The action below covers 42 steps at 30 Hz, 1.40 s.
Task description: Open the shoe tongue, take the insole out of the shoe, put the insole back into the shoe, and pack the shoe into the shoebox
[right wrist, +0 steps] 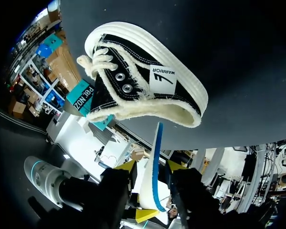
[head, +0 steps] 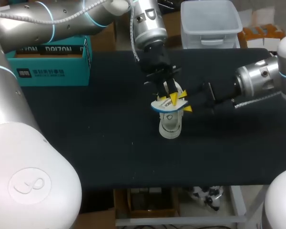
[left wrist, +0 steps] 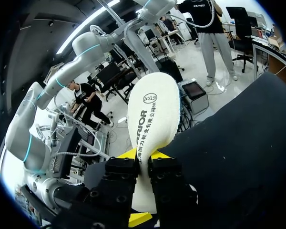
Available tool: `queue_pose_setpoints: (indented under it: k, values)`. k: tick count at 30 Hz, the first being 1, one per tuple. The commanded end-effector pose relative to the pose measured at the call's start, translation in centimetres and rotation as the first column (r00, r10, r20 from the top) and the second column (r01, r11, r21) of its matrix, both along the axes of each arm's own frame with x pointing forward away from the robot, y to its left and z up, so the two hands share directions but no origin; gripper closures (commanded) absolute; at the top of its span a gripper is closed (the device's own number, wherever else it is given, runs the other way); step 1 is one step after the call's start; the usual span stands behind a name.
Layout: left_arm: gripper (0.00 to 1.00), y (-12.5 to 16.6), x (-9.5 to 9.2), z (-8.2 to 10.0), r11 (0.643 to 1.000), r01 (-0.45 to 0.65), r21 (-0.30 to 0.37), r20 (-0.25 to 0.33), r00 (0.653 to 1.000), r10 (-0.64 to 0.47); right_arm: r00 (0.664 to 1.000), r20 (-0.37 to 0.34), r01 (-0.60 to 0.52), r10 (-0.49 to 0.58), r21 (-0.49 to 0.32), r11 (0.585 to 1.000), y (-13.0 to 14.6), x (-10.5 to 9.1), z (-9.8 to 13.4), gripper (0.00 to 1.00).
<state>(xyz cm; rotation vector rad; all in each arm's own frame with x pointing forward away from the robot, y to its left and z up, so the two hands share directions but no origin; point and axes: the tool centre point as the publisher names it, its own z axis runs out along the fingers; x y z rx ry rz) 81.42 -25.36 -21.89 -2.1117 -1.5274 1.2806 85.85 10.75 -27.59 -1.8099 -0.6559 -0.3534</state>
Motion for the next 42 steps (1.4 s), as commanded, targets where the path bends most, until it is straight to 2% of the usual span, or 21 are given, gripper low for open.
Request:
queue_pose_setpoints:
  k: [1,6,14,15,17,18,23,30,37,42]
  values:
    - [1.0,0.0,-0.1,-0.3,1.0,-0.006,-0.001,-0.002,1.0,0.006,1.0,0.0,0.008,-0.008,0.001,1.0,0.1,-0.2,-0.2,0.72]
    - [1.0,0.1,0.1,-0.6,1.0,-0.01,0.004,-0.005,1.0,0.01,1.0,-0.001,0.003,-0.003,0.004,1.0,0.1,0.2,-0.3,1.0]
    - [1.0,0.6,0.6,-1.1,0.999,-0.017,0.028,-0.041,0.999,0.018,1.0,-0.01,-0.003,0.003,0.008,1.0,0.0,0.4,-0.5,1.0]
    - [0.76,0.6,0.8,-1.1,0.999,-0.023,0.034,-0.047,0.999,0.024,1.0,-0.01,-0.005,0.005,0.009,1.0,0.0,0.5,-0.5,1.0]
    - [0.06,0.8,1.2,-1.2,0.998,-0.037,0.046,-0.062,0.997,0.04,1.0,-0.013,-0.013,0.013,0.016,1.0,0.1,0.6,-0.4,1.0]
    - [0.0,0.9,1.6,-1.1,0.998,-0.036,0.052,-0.073,0.997,0.04,1.0,-0.015,-0.015,0.016,0.018,1.0,0.0,0.6,-0.5,1.0]
    - [0.0,2.1,3.6,-0.2,0.993,-0.082,0.08,-0.126,0.988,0.092,0.999,-0.026,-0.023,0.023,0.022,1.0,-0.2,0.8,-0.4,1.0]
    - [0.0,3.7,7.3,0.1,0.964,-0.166,0.206,-0.2,0.958,0.208,0.998,-0.031,-0.054,0.054,0.029,0.998,-0.3,0.8,-0.5,1.0]
    - [0.0,4.7,9.8,-0.3,0.906,-0.274,0.322,-0.213,0.911,0.352,0.996,-0.041,-0.076,0.077,0.028,0.997,-0.2,0.7,-0.8,1.0]
    - [0.0,5.8,10.8,-0.4,0.882,-0.312,0.353,-0.197,0.897,0.396,0.995,-0.045,-0.086,0.087,0.024,0.996,-0.2,0.7,-0.8,1.0]
